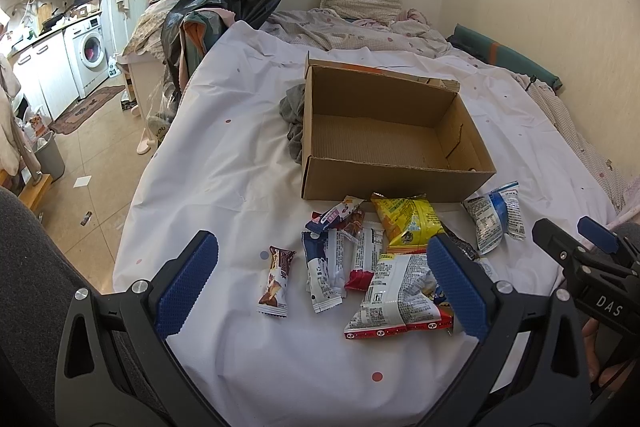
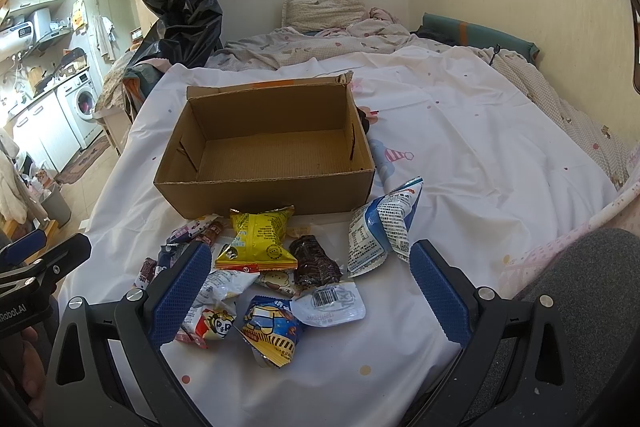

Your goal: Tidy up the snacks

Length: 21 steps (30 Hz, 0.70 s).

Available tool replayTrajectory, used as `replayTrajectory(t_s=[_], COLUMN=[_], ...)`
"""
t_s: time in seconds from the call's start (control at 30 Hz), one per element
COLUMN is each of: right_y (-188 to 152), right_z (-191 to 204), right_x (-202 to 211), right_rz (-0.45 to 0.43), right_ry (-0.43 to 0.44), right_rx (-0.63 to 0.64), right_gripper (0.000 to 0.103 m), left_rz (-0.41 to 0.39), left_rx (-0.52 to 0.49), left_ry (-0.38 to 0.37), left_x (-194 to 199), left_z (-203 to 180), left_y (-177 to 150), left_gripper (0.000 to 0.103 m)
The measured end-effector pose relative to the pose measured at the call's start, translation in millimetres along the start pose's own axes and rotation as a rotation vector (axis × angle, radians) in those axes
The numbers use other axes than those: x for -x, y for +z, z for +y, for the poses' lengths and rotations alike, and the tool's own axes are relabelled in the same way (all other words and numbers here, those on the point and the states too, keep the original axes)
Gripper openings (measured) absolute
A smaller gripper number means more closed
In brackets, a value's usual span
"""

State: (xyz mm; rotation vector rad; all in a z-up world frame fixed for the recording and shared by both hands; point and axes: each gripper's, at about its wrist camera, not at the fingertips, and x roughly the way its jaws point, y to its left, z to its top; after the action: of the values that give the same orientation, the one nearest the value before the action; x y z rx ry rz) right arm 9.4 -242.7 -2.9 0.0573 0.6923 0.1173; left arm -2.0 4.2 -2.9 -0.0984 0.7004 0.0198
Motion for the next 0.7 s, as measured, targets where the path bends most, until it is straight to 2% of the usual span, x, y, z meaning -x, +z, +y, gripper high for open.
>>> replayTrajectory(t_s=[0.43, 0.57, 0.7], right_y=[2.4, 22.6, 49.3], right_z=[-3.0, -13.8, -34.5], right_x=[3.0, 7.4, 4.8], right_rz=[-0.005, 0.004, 0.007], right_ry=[0.001, 0.050, 0.047], right_rx=[-0.013, -0.042, -0.075], right_gripper=[0.102, 0.102, 0.102], left_rz=[0.016, 0.095, 0.125], left_rx=[0.013, 0.006, -0.008], left_ry=[-0.008, 0.010, 0.046], left_x=[-1.0, -11.6, -20.3], left_z=[2.3, 4.2, 6.6], left_y=[-0.5, 12.5, 33.3], left_gripper=[0.103, 0.103, 0.103])
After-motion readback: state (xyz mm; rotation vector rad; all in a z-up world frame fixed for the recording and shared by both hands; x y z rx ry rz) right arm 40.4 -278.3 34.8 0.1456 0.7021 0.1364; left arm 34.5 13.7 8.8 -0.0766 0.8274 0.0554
